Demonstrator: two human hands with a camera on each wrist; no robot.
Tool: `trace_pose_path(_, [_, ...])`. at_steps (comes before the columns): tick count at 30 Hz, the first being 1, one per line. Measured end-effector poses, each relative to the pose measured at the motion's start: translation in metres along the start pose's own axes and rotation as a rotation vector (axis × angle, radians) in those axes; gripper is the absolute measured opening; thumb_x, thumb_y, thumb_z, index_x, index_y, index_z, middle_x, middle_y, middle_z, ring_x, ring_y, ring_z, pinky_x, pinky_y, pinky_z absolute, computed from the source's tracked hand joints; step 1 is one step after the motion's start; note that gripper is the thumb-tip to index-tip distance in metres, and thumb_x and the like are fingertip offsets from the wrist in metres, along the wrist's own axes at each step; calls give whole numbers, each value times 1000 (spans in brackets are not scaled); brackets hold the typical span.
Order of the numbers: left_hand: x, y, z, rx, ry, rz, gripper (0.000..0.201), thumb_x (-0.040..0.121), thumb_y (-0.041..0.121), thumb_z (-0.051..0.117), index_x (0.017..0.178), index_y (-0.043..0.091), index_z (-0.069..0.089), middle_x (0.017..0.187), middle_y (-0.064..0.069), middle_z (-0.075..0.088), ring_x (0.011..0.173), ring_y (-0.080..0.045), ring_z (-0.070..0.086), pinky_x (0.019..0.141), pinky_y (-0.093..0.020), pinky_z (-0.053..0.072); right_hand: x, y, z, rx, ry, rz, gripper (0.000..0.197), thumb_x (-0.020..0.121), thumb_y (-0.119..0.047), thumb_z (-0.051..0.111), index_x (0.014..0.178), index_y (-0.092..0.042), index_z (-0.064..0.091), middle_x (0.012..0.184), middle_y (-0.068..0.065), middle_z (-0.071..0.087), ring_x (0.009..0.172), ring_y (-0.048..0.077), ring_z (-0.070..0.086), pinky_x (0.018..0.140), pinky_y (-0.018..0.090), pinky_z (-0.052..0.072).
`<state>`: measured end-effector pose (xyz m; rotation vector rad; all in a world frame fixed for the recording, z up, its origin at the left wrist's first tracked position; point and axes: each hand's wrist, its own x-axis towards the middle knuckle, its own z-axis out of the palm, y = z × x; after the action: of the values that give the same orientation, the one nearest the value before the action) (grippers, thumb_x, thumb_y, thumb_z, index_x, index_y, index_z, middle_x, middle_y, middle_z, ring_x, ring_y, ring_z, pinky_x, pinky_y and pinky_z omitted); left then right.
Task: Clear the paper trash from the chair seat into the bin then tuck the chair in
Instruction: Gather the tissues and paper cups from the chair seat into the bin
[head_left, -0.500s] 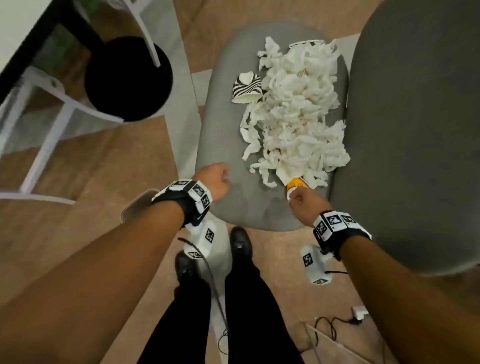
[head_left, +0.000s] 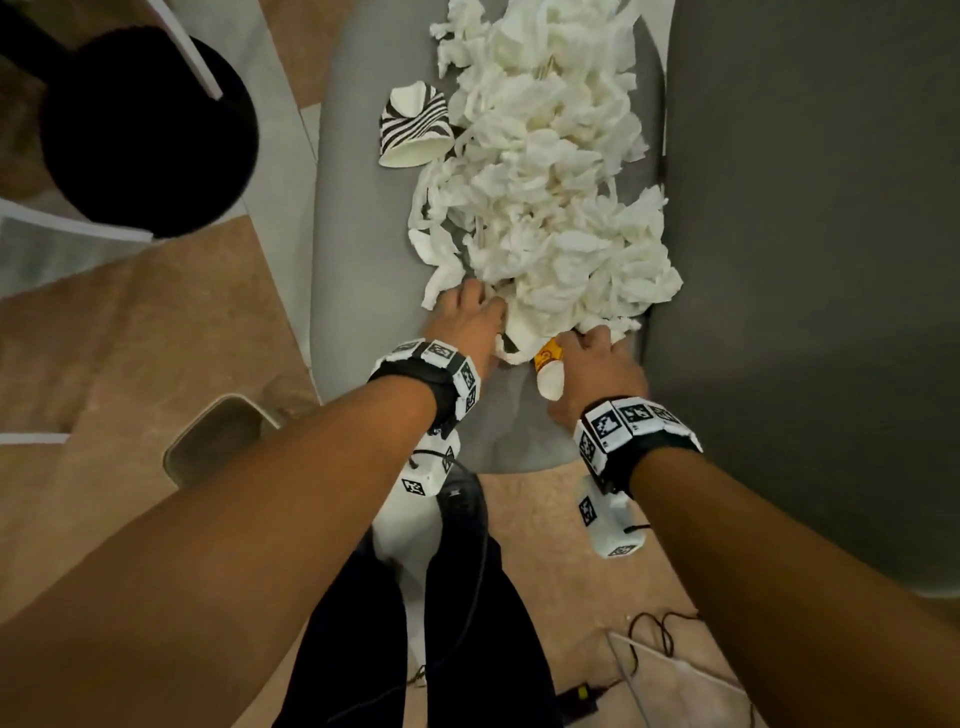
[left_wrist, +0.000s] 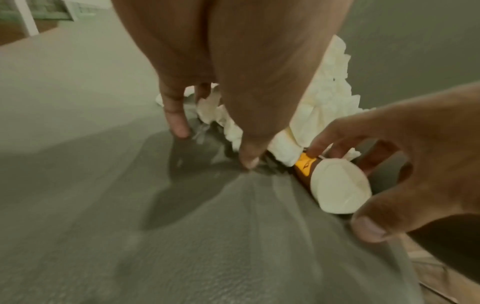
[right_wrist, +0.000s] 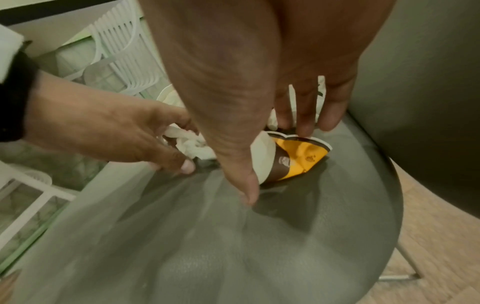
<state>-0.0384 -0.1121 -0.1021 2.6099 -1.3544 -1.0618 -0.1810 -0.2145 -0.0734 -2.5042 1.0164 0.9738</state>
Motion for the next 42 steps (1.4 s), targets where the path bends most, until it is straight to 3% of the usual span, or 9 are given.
trace_pose_path(6, [-12, -27, -4, -121, -34, 47, 26, 87, 11, 55, 112, 9, 59, 120, -13, 54, 110, -36, 56, 83, -34, 44, 1, -8, 4, -43, 76, 7, 70, 71, -40, 75, 127, -19, 39, 122, 13, 52, 112, 35, 52, 91, 45, 43])
trace_pose_path(12, [-41, -57, -25, -334, -14, -51, 41, 85, 17, 48, 126, 16, 54, 118, -12, 63, 105, -36, 61, 90, -39, 50, -16, -35, -9, 58, -52, -44, 64, 74, -54, 62, 128, -24, 46, 127, 7, 53, 109, 31, 59, 85, 40, 48])
trace_pose_path(15, [-54, -74, -34, -379, -3, -129, 17, 85, 19, 47, 74, 17, 59, 88, -1, 60, 85, -26, 59, 77, -28, 44, -28, -65, -11, 75, -139, -76, 64, 71, -62, 55, 122, -23, 49, 116, 5, 59, 104, 30, 60, 86, 44, 52])
trace_pose_path(17, [-67, -88, -36, -462, 51, -188, 21, 84, 17, 48, 65, 20, 54, 75, 5, 56, 80, -25, 58, 70, -23, 37, -33, -89, -14, 92, -164, -91, 61, 71, -62, 54, 118, -24, 49, 112, 6, 60, 101, 30, 60, 86, 44, 52])
trace_pose_path(23, [-134, -188, -14, -746, 211, -465, 29, 92, 23, 41, 88, 7, 64, 100, -14, 59, 95, -31, 56, 75, -25, 33, -44, -198, 5, 185, -225, -261, 60, 70, -57, 62, 120, -26, 51, 111, 7, 63, 99, 29, 60, 83, 38, 51])
trace_pose_path(28, [-209, -303, 39, -856, 137, -722, 44, 90, 32, 42, 113, 4, 67, 117, -17, 69, 109, -35, 63, 92, -34, 48, -53, -319, 51, 140, -272, -394, 57, 71, -58, 61, 120, -29, 55, 110, 2, 65, 101, 28, 62, 87, 39, 53])
trace_pose_path(34, [-262, -378, 121, -927, 114, -847, 12, 93, 26, 55, 93, 15, 61, 95, -6, 64, 89, -24, 61, 73, -25, 41, -50, -414, 131, -1, -336, -456, 54, 83, -55, 60, 123, -20, 54, 115, 7, 65, 100, 30, 61, 78, 35, 48])
trace_pose_path(39, [-261, -402, 179, -1088, 89, -903, 73, 74, 60, 62, 133, 17, 56, 132, -5, 63, 117, -28, 61, 101, -39, 48, -39, -441, 179, -145, -384, -518, 57, 89, -47, 63, 133, -13, 52, 132, 12, 59, 118, 34, 56, 80, 28, 38])
trace_pose_path(42, [-259, -405, 185, -1096, 95, -932, 65, 89, 51, 59, 141, 14, 49, 143, -10, 54, 128, -30, 53, 105, -35, 42, -34, -442, 189, -124, -346, -487, 52, 86, -42, 65, 126, -12, 54, 127, 10, 62, 113, 34, 58, 77, 28, 38])
